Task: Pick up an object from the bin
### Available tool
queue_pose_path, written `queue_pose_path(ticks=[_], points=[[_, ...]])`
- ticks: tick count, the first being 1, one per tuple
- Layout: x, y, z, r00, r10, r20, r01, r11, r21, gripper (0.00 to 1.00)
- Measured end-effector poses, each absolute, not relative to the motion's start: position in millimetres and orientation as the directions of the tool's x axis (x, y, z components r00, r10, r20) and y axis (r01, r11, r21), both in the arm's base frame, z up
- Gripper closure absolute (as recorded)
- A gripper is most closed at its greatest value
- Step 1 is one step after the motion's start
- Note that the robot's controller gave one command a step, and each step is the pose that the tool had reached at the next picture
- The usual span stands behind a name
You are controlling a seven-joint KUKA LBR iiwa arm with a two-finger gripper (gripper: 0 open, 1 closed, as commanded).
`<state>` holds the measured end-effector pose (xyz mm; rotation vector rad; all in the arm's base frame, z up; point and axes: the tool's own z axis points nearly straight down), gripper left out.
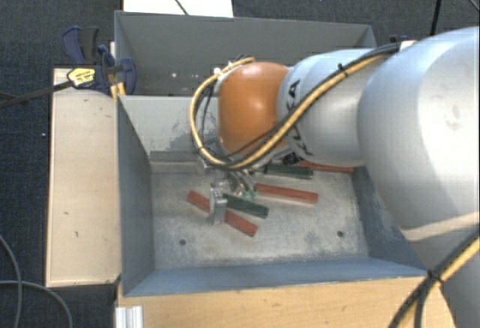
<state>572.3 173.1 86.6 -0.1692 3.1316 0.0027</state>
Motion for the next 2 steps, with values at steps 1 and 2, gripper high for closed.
queue_pose_path(ticks=[1,2], points=[[570.4,165.6,70.6,-0.996,0.086,-0.001,0.086,0.996,0.001,1.0],[570.2,165.6,70.4,-0.996,0.087,-0.001,0.087,0.996,0.001,1.0]])
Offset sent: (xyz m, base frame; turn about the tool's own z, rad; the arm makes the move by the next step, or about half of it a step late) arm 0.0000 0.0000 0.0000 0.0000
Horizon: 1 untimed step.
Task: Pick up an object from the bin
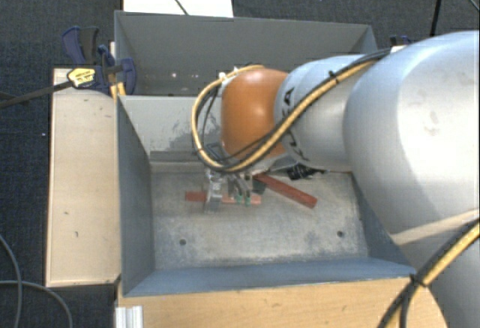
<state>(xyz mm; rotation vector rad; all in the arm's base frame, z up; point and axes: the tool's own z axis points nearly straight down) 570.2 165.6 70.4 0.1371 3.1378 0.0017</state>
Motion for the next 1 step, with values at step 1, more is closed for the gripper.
queue_pose_path(ticks=[1], points=[[575.0,171.6,220.5,-0.997,0.072,-0.004,0.072,0.997,0.002,1.0]])
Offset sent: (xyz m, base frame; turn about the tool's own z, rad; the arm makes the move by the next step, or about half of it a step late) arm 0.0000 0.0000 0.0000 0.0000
